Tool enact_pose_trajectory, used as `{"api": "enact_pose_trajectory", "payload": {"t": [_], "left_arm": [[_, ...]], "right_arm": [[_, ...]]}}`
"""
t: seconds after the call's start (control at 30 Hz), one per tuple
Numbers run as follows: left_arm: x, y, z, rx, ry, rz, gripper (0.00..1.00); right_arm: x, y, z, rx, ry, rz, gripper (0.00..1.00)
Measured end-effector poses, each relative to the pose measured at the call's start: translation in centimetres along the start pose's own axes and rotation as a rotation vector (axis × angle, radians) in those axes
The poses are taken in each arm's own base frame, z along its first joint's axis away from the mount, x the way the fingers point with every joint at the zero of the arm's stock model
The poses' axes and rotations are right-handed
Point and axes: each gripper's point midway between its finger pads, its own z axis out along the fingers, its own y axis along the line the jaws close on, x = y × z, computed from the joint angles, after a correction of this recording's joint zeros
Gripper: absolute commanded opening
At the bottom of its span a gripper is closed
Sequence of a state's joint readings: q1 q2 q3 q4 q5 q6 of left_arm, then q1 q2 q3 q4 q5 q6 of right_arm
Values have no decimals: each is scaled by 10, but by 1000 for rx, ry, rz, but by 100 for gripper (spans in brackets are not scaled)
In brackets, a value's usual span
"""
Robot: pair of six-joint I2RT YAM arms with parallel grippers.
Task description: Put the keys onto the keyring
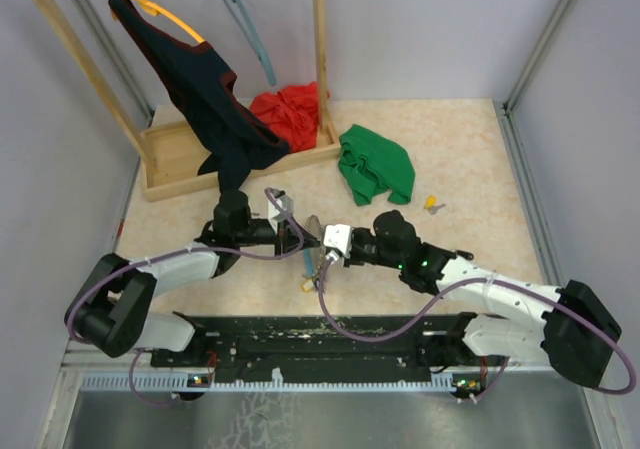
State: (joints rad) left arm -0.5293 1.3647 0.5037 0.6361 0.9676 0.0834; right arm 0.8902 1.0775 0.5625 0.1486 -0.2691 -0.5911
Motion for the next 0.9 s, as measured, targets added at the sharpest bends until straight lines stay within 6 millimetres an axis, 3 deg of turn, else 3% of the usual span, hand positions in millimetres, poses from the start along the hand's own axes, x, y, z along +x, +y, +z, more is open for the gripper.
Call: {"api": "enact_pose_trajectory", "payload": {"t": [0.9], "left_arm": [[-9, 7, -14, -168, -146, -64, 1]], "right_arm": [[3, 10, 21, -35, -57, 35, 0]]}}
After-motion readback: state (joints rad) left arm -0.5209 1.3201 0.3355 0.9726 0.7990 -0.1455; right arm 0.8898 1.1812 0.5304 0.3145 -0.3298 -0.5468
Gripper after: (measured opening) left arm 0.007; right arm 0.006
